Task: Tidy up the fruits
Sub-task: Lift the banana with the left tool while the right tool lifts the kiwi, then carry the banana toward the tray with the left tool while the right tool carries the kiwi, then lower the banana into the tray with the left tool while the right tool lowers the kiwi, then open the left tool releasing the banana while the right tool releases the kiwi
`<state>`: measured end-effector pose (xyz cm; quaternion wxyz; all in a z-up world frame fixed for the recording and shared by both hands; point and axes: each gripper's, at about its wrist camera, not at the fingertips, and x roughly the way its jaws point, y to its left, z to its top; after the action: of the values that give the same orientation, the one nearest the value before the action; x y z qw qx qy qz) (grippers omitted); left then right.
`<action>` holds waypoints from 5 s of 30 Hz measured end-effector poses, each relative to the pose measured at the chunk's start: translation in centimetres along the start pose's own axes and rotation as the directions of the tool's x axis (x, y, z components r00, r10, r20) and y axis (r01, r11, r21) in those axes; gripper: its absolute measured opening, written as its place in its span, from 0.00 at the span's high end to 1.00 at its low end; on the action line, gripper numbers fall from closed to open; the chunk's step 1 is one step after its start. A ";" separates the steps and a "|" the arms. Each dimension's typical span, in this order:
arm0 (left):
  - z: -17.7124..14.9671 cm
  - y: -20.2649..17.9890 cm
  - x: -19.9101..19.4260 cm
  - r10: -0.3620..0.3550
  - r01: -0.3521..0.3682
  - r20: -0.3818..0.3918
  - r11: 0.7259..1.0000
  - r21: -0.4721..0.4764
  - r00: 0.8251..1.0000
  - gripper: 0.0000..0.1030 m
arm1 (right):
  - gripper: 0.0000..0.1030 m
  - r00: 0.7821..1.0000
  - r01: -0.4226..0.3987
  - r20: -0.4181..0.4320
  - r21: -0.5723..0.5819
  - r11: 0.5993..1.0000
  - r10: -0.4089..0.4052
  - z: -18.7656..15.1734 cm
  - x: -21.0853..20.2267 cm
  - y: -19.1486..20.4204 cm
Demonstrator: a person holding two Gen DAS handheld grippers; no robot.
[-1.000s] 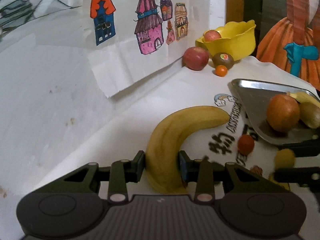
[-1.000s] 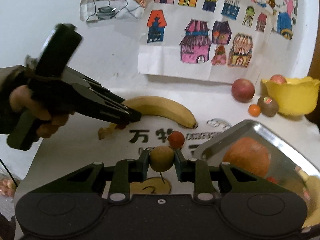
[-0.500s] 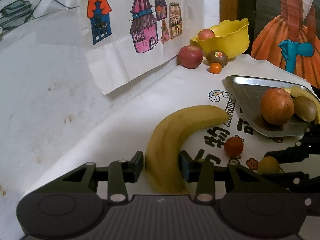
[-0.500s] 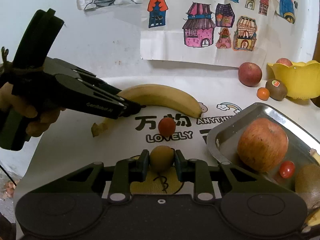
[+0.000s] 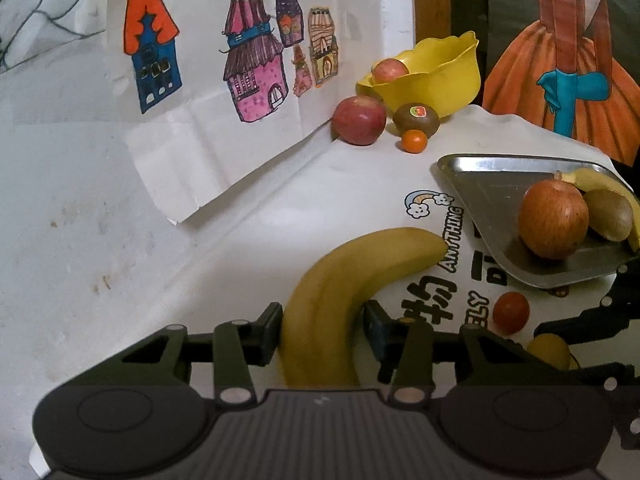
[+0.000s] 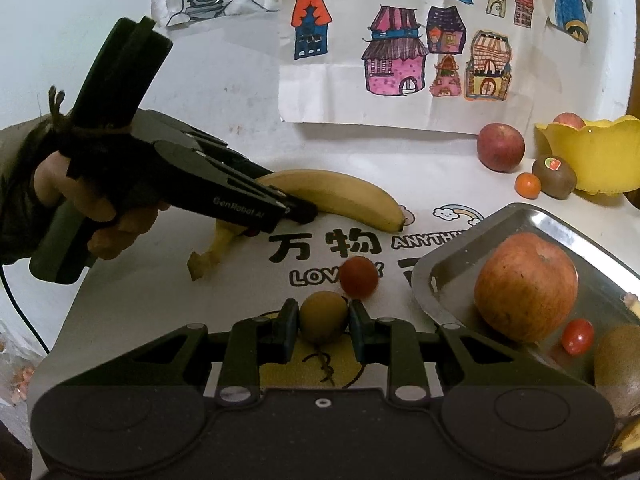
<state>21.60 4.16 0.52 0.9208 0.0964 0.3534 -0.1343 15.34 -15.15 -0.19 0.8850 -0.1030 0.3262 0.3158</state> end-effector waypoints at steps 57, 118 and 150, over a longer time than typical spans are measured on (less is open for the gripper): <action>0.6 -0.1 0.2 -0.063 0.067 0.039 0.991 -0.112 0.997 0.61 | 0.72 0.995 0.053 0.081 0.110 0.993 -0.062 -2.3 -2.7 -2.8; 10.0 -18.0 4.1 -0.313 0.320 0.133 0.947 -0.029 0.940 0.62 | 0.72 0.879 0.321 0.238 0.344 0.882 -0.412 -9.0 -11.1 -17.9; 8.1 -16.5 0.8 -0.255 0.270 0.295 0.963 -0.010 0.921 0.08 | 0.37 0.845 0.372 0.293 0.277 0.886 -0.447 -8.4 -10.3 -14.1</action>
<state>22.07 -13.80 4.55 0.9384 0.0040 0.2271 -0.2604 13.82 -34.44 -0.31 0.9813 -0.0191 0.1657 0.0957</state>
